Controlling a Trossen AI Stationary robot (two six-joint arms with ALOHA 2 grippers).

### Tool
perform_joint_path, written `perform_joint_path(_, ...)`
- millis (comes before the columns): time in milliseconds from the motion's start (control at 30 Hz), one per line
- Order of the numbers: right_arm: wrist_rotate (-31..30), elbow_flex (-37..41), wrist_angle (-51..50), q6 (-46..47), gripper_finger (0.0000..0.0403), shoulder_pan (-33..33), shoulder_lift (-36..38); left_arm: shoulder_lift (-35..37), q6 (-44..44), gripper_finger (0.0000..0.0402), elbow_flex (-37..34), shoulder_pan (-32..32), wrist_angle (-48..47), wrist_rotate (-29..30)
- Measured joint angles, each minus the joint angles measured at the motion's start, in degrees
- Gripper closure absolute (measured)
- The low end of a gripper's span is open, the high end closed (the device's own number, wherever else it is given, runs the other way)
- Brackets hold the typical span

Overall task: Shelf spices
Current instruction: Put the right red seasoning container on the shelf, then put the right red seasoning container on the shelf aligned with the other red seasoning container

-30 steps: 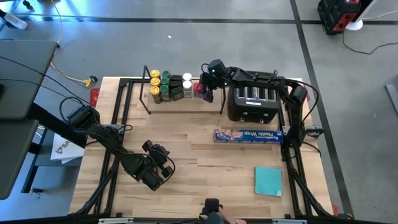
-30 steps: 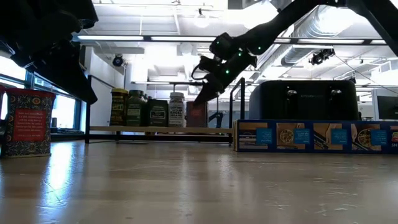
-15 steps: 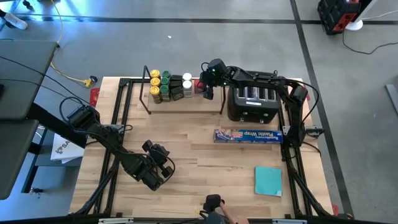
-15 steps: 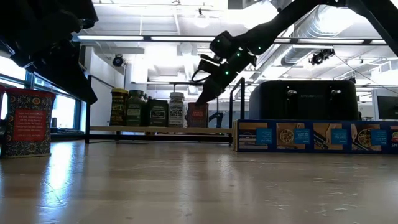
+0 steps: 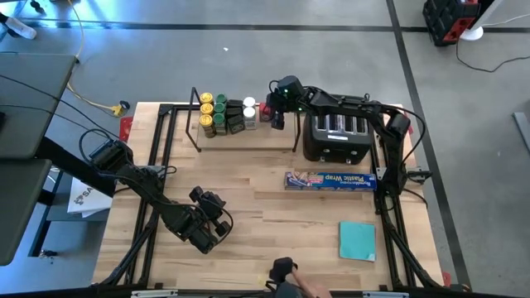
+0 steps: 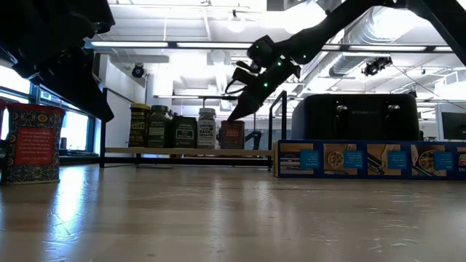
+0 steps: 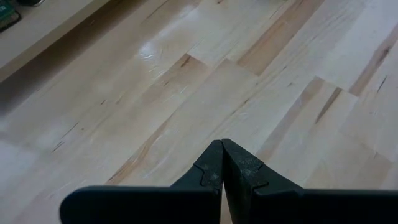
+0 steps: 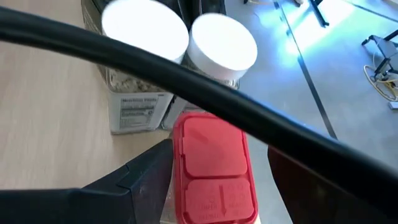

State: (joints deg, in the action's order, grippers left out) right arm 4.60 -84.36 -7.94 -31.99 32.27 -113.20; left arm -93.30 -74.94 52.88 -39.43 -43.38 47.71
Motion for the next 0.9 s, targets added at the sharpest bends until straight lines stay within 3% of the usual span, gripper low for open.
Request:
perform_joint_path(167,-1.2,-2.2,-3.5,-0.4,0.0146,-1.6,1.7,0.0,0.5,0.0401,0.7,0.0,-0.6,-0.5)
perform_joint_path(400,0.2,-8.1,-17.6,1.4,0.0146,-8.0,9.4,2.2,7.9,0.0401,11.4,-0.7,-9.1,-1.2)
perform_joint_path(533,1.7,-6.2,-21.8,2.9,0.0146,-15.2,15.5,2.6,10.1,0.0401,17.7,-2.8,-18.5,-9.2)
perform_joint_path(667,1.6,-0.3,-25.4,6.4,0.0146,-23.5,21.2,2.6,2.1,0.0401,19.6,-4.5,-30.2,-20.5)
perform_joint_path(800,-0.2,3.8,-32.3,14.7,0.0147,-32.0,26.0,2.7,-1.7,0.0401,17.6,-5.1,-35.5,-20.2)
perform_joint_path(900,-2.2,6.3,-36.4,20.4,0.0147,-38.5,28.6,3.1,0.4,0.0401,15.0,-2.5,-33.9,-25.8)
